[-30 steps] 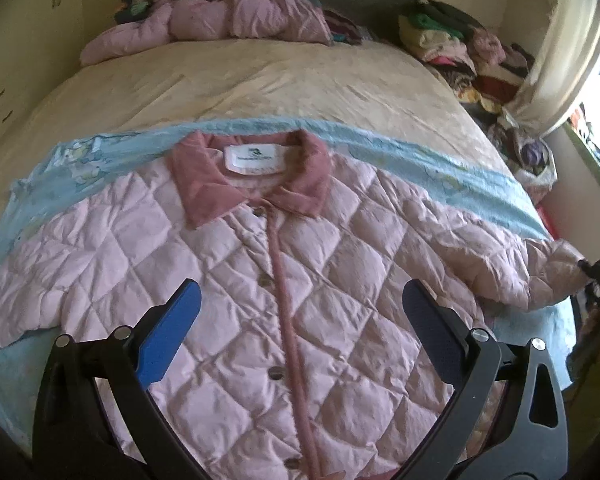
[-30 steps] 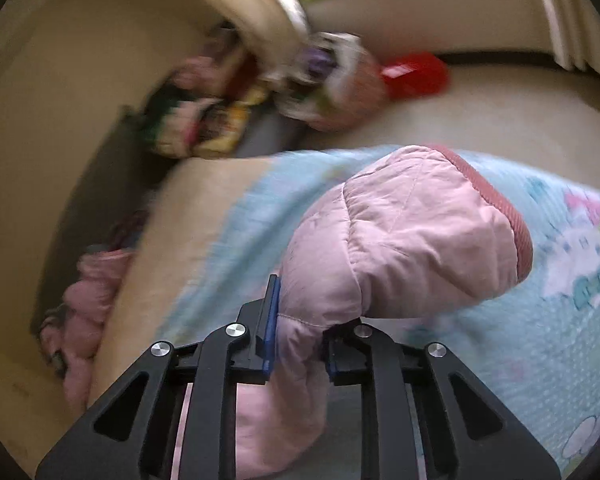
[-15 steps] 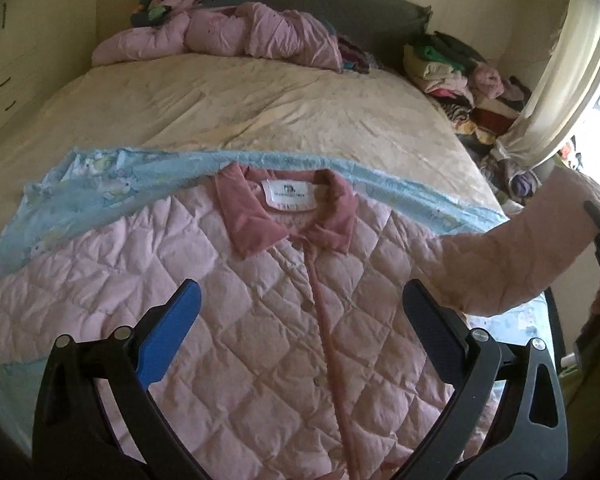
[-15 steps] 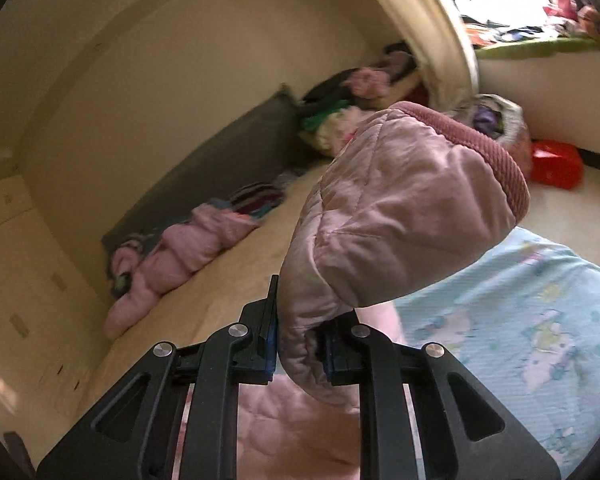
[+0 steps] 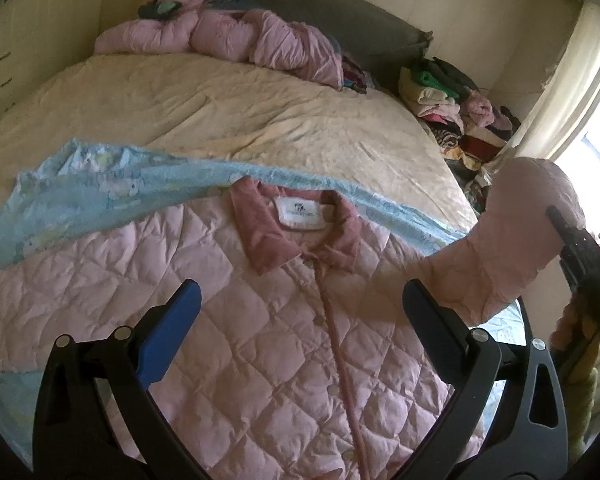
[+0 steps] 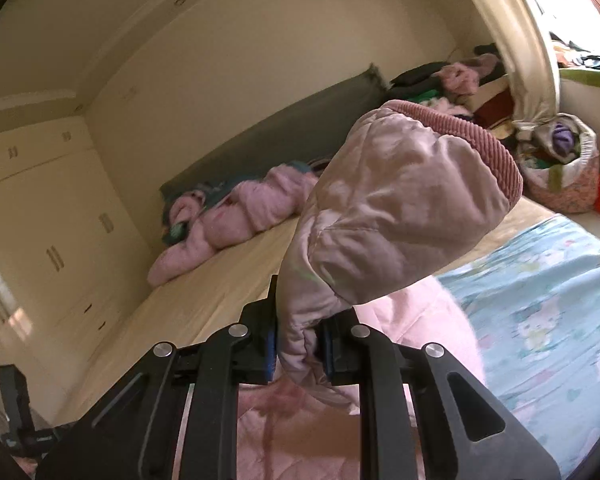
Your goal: Fold large clothes
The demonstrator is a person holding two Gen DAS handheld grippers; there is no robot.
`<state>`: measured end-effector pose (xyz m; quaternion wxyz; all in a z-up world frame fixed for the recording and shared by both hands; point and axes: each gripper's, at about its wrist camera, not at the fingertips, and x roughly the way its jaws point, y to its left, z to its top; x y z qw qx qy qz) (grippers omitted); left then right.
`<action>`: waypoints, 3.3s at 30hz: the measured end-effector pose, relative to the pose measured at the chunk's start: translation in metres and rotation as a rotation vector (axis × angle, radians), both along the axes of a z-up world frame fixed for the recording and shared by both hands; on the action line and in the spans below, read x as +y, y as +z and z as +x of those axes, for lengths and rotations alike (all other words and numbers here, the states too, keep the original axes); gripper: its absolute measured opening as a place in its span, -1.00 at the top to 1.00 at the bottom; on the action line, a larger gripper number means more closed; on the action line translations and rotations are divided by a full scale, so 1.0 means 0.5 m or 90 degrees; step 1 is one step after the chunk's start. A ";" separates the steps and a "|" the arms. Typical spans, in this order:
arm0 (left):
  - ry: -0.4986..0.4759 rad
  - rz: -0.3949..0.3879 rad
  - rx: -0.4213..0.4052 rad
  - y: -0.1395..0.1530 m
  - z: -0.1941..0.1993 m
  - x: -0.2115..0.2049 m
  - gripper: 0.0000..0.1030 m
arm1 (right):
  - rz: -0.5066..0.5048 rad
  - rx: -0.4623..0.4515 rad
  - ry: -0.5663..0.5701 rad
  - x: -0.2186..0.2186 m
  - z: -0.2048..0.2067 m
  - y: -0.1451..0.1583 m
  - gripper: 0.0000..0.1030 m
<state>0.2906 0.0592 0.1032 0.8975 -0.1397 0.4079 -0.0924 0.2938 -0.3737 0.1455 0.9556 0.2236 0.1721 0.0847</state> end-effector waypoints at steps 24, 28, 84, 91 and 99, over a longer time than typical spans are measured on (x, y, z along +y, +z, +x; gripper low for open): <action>0.024 -0.076 0.061 -0.124 -0.003 0.092 -0.84 | -0.108 0.169 0.161 0.402 0.067 -0.284 0.69; 0.022 -0.089 0.084 -0.151 0.001 0.083 -0.84 | -0.114 0.187 0.190 0.433 0.064 -0.324 0.64; 0.098 0.047 0.092 -0.304 0.037 0.108 0.90 | -0.213 0.257 0.100 0.188 0.096 -0.318 -0.28; 0.093 0.052 0.097 -0.310 0.035 0.107 0.87 | -0.234 0.324 0.095 0.204 0.173 -0.360 -0.29; 0.091 0.046 0.105 -0.323 0.038 0.108 0.83 | -0.232 0.403 0.074 0.194 0.215 -0.433 -0.29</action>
